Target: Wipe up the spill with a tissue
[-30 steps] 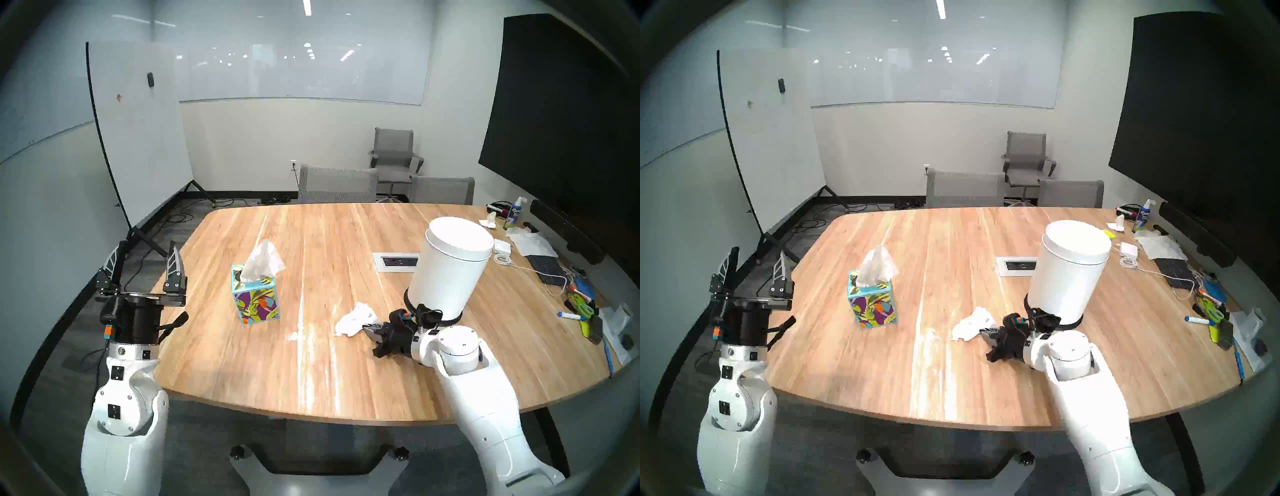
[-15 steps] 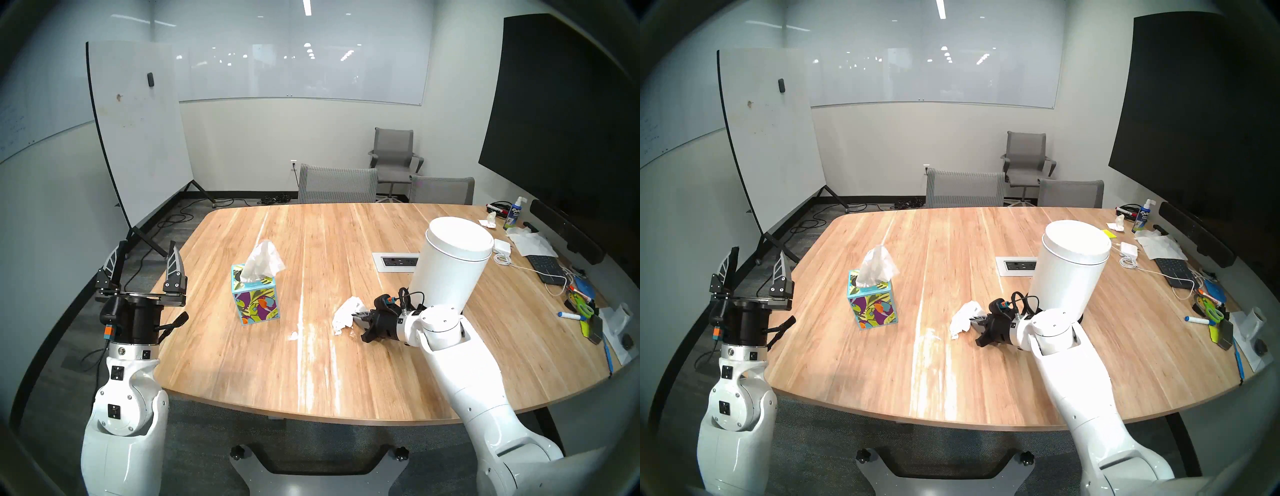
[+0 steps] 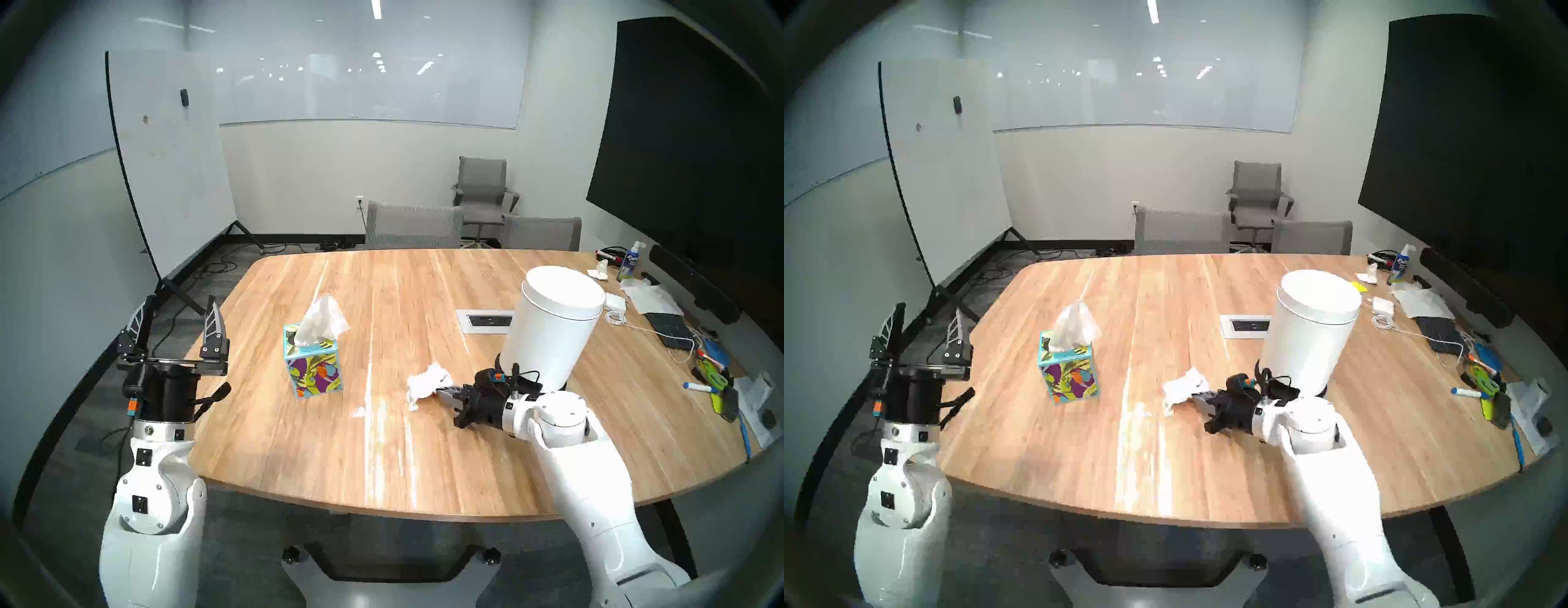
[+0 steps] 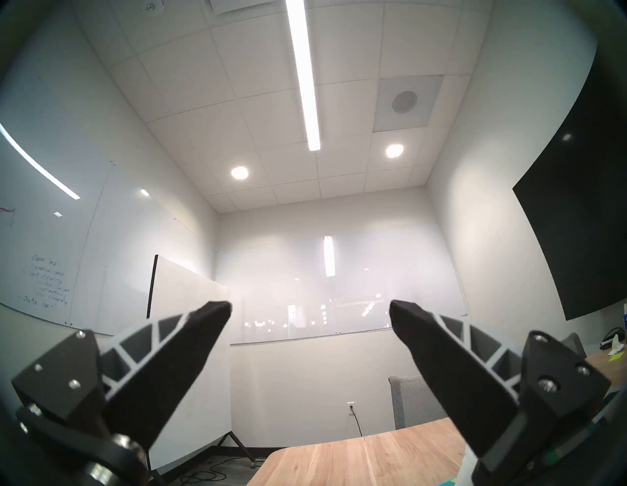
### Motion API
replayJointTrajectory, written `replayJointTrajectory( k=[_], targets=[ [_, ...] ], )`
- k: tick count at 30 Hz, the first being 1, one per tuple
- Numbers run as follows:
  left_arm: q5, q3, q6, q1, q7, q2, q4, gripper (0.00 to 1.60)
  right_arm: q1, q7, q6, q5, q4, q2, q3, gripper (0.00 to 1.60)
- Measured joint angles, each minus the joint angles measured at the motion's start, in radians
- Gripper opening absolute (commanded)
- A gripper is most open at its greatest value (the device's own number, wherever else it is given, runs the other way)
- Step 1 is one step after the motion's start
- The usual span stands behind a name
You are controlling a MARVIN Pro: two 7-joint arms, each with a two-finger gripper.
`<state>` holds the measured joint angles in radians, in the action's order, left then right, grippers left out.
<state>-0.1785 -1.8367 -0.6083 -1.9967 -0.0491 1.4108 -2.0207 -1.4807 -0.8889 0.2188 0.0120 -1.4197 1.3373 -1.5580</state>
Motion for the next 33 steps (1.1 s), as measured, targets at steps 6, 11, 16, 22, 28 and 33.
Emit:
replayJointTrajectory(
  k=[6, 11, 16, 22, 28, 33],
  targets=[
    [0.0, 0.0, 0.0, 0.0, 0.0, 0.0, 0.001, 1.6, -0.066, -0.038, -0.027, 0.028, -0.077, -0.003, -0.023, 0.0],
    [0.0, 0.0, 0.0, 0.001, 0.0, 0.0, 0.002, 1.6, -0.103, -0.063, -0.047, 0.045, -0.134, -0.003, -0.038, 0.0],
    [0.0, 0.0, 0.0, 0.001, 0.0, 0.0, 0.003, 1.6, -0.138, -0.086, -0.064, 0.063, -0.2, -0.002, -0.052, 0.0],
    [0.0, 0.0, 0.0, 0.001, 0.0, 0.0, 0.004, 1.6, -0.199, -0.104, -0.069, 0.073, -0.283, 0.002, -0.067, 0.0],
    [0.0, 0.0, 0.0, 0.001, 0.0, 0.0, 0.003, 1.6, -0.264, -0.071, -0.024, 0.039, -0.356, 0.002, -0.079, 0.0],
    [0.0, 0.0, 0.0, 0.001, 0.0, 0.0, 0.002, 1.6, -0.294, -0.004, 0.07, -0.047, -0.39, 0.0, -0.08, 0.0]
  ],
)
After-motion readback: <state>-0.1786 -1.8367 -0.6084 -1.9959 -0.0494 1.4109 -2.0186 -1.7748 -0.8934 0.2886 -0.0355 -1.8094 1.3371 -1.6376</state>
